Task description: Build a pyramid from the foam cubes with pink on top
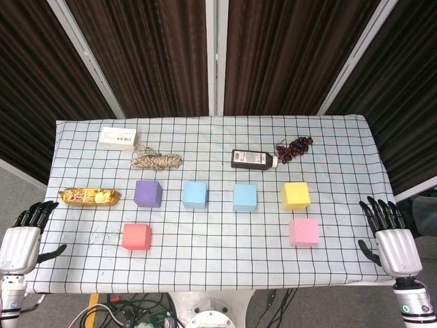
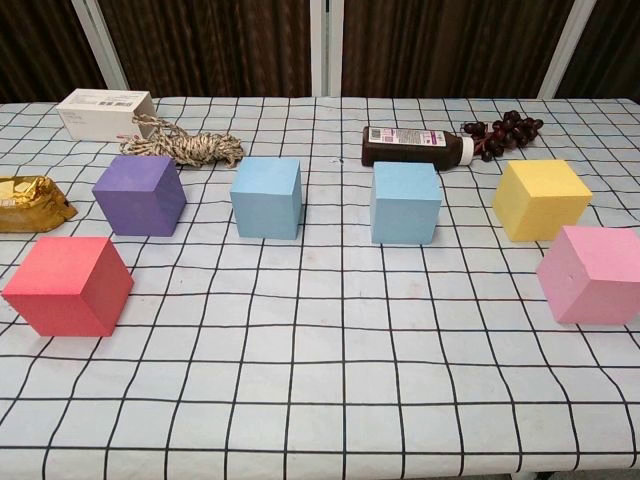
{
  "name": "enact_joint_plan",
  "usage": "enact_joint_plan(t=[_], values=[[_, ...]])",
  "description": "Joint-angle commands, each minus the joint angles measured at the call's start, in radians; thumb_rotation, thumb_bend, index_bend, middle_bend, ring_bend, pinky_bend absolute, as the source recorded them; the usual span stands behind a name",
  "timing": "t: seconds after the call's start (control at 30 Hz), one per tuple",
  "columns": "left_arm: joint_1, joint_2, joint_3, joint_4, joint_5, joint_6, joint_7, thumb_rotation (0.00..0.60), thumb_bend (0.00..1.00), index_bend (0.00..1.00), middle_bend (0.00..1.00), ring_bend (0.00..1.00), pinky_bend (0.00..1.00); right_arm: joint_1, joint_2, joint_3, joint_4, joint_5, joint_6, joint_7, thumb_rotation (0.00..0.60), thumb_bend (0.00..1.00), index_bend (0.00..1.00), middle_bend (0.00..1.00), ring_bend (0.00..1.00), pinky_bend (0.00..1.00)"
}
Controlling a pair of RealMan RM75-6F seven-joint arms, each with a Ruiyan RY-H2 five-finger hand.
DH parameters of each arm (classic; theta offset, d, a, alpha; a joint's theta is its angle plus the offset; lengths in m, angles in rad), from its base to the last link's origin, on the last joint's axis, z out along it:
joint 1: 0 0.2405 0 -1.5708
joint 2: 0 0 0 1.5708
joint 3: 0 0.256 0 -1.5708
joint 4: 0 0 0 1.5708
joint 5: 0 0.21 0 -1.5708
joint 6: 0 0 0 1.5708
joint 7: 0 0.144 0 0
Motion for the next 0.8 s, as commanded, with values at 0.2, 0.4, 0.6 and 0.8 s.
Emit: enact_joint_plan(t=[0.2, 0.4, 0.6, 0.8], values=[[0.000, 0.004, -0.002, -0.009, 0.000, 0.000, -0.001, 0.600, 0.00, 0.13, 0.13, 0.11, 0.19, 0.007, -0.002, 0.000, -0.006, 0.002, -0.013, -0.003, 0.600, 0.21, 0.00, 0.03, 0.00, 0.01], [-0.007, 0.031, -0.008, -0.030, 0.001, -0.005, 0.008, 0.600, 0.00, 0.13, 0.13, 0.11, 0.19, 0.015, 0.000, 0.009, -0.020, 0.012, -0.021, -0.006, 0.600, 0.21, 0.00, 0.03, 0.00, 0.01], [-0.002, 0.034, 0.000, -0.036, 0.002, -0.007, 0.016, 0.600, 0.00, 0.13, 0.13, 0.11, 0.19, 0.032, 0.013, 0.011, -0.030, 0.018, -0.051, -0.010, 0.600, 0.21, 0.00, 0.03, 0.00, 0.01], [0.003, 0.029, -0.002, -0.042, 0.002, 0.005, 0.016, 0.600, 0.00, 0.13, 0.13, 0.11, 0.19, 0.052, 0.025, 0.020, -0.052, 0.016, -0.070, -0.013, 0.600, 0.21, 0.00, 0.03, 0.00, 0.01]])
